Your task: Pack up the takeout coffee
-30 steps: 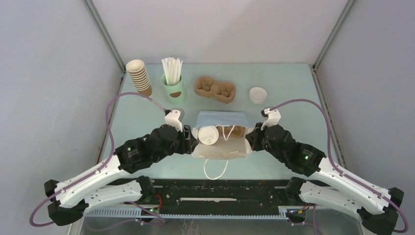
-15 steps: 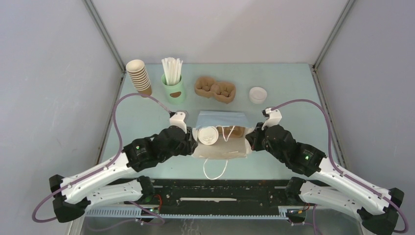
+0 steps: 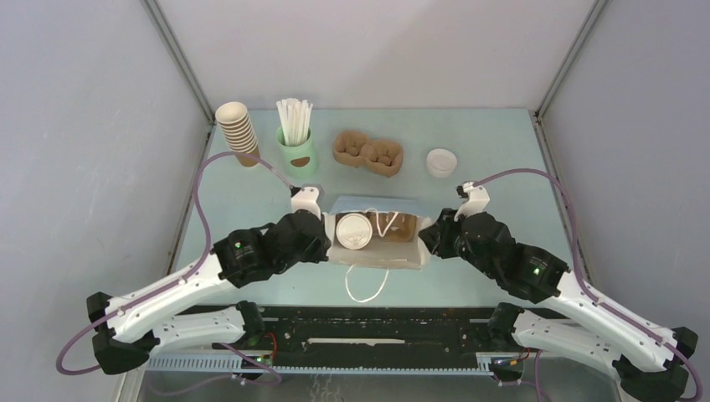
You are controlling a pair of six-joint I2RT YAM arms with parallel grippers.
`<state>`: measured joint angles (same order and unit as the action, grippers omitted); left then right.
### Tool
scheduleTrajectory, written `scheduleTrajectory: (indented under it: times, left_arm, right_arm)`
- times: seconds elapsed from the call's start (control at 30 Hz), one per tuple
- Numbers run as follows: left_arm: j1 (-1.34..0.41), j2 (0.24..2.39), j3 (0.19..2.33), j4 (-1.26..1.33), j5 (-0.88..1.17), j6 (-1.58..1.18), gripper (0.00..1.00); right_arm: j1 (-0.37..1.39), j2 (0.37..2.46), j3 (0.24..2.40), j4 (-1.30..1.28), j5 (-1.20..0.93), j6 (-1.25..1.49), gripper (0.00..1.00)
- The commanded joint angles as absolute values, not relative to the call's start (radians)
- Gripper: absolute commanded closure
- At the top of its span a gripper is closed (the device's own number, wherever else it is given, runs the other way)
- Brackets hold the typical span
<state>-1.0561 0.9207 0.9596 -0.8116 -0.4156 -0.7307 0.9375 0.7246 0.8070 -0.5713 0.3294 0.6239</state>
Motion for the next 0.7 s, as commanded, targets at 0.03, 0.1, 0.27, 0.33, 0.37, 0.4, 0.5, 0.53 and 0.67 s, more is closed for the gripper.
scheduleTrajectory:
  times: [0.03, 0.1, 0.27, 0.33, 0.37, 0.4, 0.5, 0.53, 0.67]
  left_arm:
    - [-1.047, 0.960, 1.106, -0.885, -0.435, -0.790, 0.97]
    - [-1.040, 0.981, 1.142, -0.912, -0.429, -0.795, 0.97]
    - [-0.971, 1.003, 1.168, -0.920, -0.329, -0.848, 0.97]
    - [-0.926, 1.006, 1.169, -0.916, -0.250, -0.868, 0.97]
    - [-0.902, 1.005, 1.171, -0.917, -0.222, -0.880, 0.97]
    - [-0.878, 1.004, 1.172, -0.918, -0.197, -0.889, 0.97]
    - [-0.809, 0.999, 1.167, -0.917, -0.127, -0.918, 0.96]
    - [-0.785, 1.000, 1.163, -0.914, -0.096, -0.928, 0.96]
    - [-0.692, 1.001, 1.141, -0.893, 0.045, -0.971, 0.94]
  right_arm:
    - [0.939, 0.704, 0.883, -0.613, 0.295, 0.596, 0.59]
    - [0.940, 0.700, 0.910, -0.627, 0.271, 0.577, 0.52]
    - [0.942, 0.690, 1.026, -0.707, 0.259, 0.525, 0.34]
    - [0.942, 0.690, 1.100, -0.756, 0.279, 0.493, 0.24]
    - [0.941, 0.694, 1.139, -0.778, 0.291, 0.474, 0.21]
    - [0.940, 0.698, 1.191, -0.803, 0.304, 0.455, 0.19]
    - [0.938, 0.695, 1.252, -0.837, 0.351, 0.401, 0.17]
    - [0.937, 0.690, 1.257, -0.837, 0.365, 0.386, 0.16]
    - [0.929, 0.675, 1.252, -0.844, 0.392, 0.367, 0.15]
